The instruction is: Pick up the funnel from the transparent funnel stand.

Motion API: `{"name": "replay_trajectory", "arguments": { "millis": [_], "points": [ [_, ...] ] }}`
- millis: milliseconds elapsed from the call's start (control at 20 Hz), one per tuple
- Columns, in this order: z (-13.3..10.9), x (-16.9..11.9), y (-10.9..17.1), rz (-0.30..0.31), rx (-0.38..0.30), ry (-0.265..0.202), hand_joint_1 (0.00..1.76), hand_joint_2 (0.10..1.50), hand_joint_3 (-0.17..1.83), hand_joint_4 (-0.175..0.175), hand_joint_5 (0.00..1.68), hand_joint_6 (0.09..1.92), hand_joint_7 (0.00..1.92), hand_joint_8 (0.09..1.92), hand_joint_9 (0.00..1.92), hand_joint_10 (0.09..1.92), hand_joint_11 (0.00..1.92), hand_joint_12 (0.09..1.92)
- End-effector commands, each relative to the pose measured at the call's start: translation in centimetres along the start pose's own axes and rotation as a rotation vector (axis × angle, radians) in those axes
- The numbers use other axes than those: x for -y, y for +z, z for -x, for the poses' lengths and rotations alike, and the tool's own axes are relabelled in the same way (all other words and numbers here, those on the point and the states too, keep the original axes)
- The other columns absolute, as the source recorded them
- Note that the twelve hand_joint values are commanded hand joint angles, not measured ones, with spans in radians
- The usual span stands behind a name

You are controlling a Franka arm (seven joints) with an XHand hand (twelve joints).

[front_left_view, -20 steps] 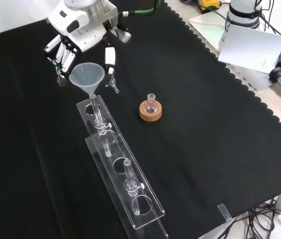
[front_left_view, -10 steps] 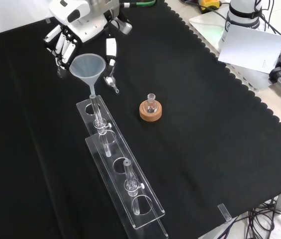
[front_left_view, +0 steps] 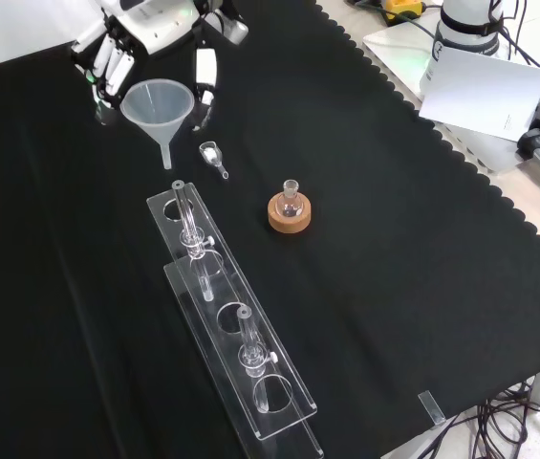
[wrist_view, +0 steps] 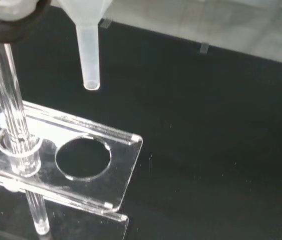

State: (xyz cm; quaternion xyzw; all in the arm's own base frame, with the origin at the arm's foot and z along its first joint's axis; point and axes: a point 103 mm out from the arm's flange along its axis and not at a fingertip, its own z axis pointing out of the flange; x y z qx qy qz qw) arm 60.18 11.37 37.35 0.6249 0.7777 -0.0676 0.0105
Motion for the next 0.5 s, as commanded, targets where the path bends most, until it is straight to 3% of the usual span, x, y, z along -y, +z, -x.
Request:
{"name": "replay_trajectory", "arguments": {
  "millis": [50, 300, 500],
  "points": [
    [-0.9, 1.4, -3.0, 0.031, -0.003, -0.020, 0.72, 0.64, 0.41, 0.032, 0.65, 0.19, 0.93, 0.48, 0.73, 0.44, 0.14, 1.52],
    [-1.6, 3.7, -4.8, 0.054, 0.009, -0.042, 0.72, 0.64, 0.41, 0.032, 0.65, 0.19, 0.93, 0.48, 0.73, 0.44, 0.14, 1.52],
    [-1.5, 4.9, -4.9, 0.046, -0.008, -0.034, 0.71, 0.64, 0.42, 0.032, 0.65, 0.19, 0.93, 0.48, 0.74, 0.44, 0.14, 1.52]
  ]
}}
